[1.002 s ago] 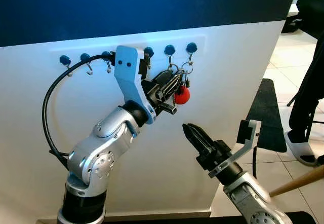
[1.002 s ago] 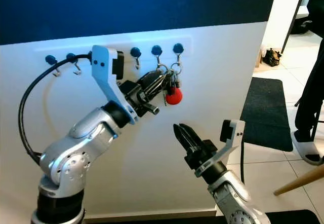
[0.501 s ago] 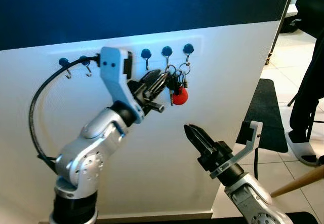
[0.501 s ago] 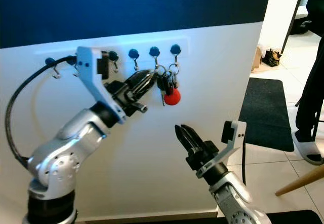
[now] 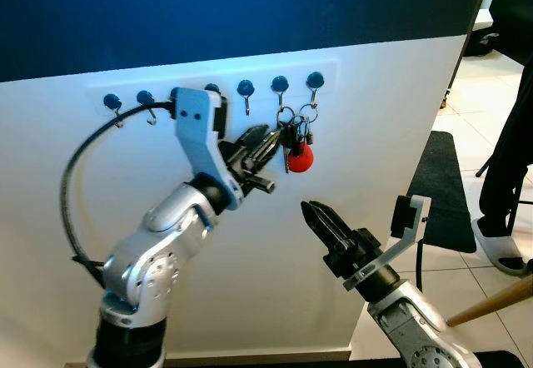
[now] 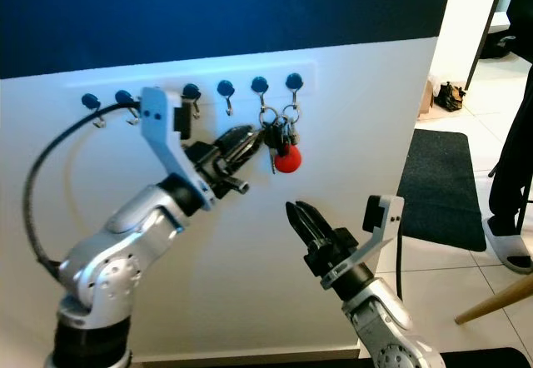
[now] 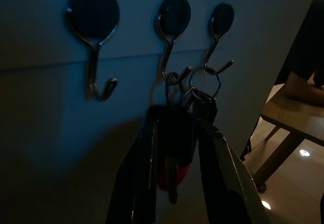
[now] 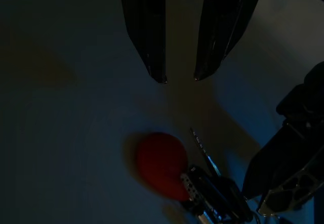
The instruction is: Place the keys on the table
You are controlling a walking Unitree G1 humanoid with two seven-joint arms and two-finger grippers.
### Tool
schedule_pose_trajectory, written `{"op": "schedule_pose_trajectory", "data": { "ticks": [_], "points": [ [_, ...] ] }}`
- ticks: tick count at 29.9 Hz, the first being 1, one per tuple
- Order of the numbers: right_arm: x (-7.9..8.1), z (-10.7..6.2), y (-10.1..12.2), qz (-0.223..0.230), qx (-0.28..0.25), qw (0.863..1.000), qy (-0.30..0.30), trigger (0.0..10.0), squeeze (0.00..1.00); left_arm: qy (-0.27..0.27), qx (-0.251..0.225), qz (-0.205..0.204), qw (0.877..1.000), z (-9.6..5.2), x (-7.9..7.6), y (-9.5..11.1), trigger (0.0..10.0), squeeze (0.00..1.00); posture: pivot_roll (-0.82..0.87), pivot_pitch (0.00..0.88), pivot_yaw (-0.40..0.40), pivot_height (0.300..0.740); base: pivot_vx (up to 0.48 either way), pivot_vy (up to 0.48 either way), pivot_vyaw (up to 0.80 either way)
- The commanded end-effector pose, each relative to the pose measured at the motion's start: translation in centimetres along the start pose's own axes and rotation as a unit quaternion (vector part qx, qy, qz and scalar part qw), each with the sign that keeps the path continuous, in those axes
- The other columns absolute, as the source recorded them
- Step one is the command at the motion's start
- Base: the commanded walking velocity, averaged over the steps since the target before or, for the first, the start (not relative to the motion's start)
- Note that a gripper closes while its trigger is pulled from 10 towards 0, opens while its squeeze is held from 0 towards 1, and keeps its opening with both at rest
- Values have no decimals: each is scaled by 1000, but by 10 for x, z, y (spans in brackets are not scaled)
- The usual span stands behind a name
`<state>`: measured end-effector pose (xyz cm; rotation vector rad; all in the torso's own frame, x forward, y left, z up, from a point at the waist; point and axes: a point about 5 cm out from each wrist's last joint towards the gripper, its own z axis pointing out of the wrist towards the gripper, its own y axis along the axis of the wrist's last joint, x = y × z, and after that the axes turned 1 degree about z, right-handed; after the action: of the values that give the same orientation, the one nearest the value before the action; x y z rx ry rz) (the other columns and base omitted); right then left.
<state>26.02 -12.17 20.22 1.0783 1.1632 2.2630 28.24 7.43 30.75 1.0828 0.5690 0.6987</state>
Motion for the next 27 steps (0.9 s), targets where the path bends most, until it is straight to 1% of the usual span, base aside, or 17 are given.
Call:
{"op": "schedule_pose_trajectory", "data": {
  "ticks": [1, 6, 8, 16, 17, 18, 20, 21, 22, 23, 25, 26, 27],
  "points": [
    [0, -1, -4, 4, 9, 1000, -1, 10000, 0, -6, -10, -2, 1000, 4, -4, 2, 10000, 0, 102, 152, 124, 740, 0, 0, 0],
    [0, -3, -4, 3, 7, 1000, -5, 10000, 0, 4, -13, -3, 1000, 9, -1, 1, 10000, 0, 96, 152, 133, 740, 0, 0, 0],
    [0, -4, -4, 2, 5, 1000, -7, 10000, 0, 16, -16, -3, 1000, 11, 3, 2, 10000, 0, 95, 153, 135, 740, 0, 0, 0],
    [0, -5, -4, 2, 4, 1000, -9, 10000, 0, 19, -16, -1, 1000, 10, 5, 2, 10000, 0, 97, 152, 136, 740, 0, 0, 0],
    [0, -5, -4, 3, 4, 1000, -8, 10000, 0, 20, -15, -1, 1000, 10, 5, 1, 9843, 0, 100, 151, 134, 740, 0, 0, 0],
    [0, -4, -4, 3, 4, 1000, -8, 10000, 0, 22, -15, -2, 1000, 9, 6, 1, 8196, 0, 102, 151, 132, 740, 0, 0, 0],
    [0, -4, -4, 3, 4, 1000, -8, 10000, 0, 22, -15, -2, 1000, 9, 6, 1, 8196, 0, 102, 151, 132, 740, 0, 0, 0],
    [0, -4, -4, 3, 5, 1000, -7, 10000, 0, 24, -15, -1, 1000, 8, 6, 1, 6745, 0, 104, 151, 131, 740, 0, 0, 0],
    [0, -4, -4, 3, 5, 1000, -7, 10000, 0, 24, -15, -1, 1000, 8, 6, 1, 6745, 0, 104, 151, 131, 740, 0, 0, 0],
    [0, -4, -4, 4, 6, 1000, -6, 10000, 0, 28, -14, -1, 1000, 7, 7, 1, 4706, 0, 106, 152, 128, 740, 0, 0, 0],
    [0, -3, -5, 5, 7, 1000, -4, 10000, 0, 34, -13, 1, 999, 5, 9, 1, 4000, 0, 106, 152, 125, 740, 0, 0, 0],
    [0, -3, -5, 5, 7, 1000, -4, 10000, 0, 34, -13, 1, 999, 5, 9, 1, 4000, 0, 106, 152, 125, 740, 0, 0, 0],
    [0, -3, -5, 5, 8, 1000, -3, 10000, 0, 39, -13, 2, 999, 3, 12, 0, 392, 0, 108, 153, 122, 740, 0, 0, 0]
  ]
}}
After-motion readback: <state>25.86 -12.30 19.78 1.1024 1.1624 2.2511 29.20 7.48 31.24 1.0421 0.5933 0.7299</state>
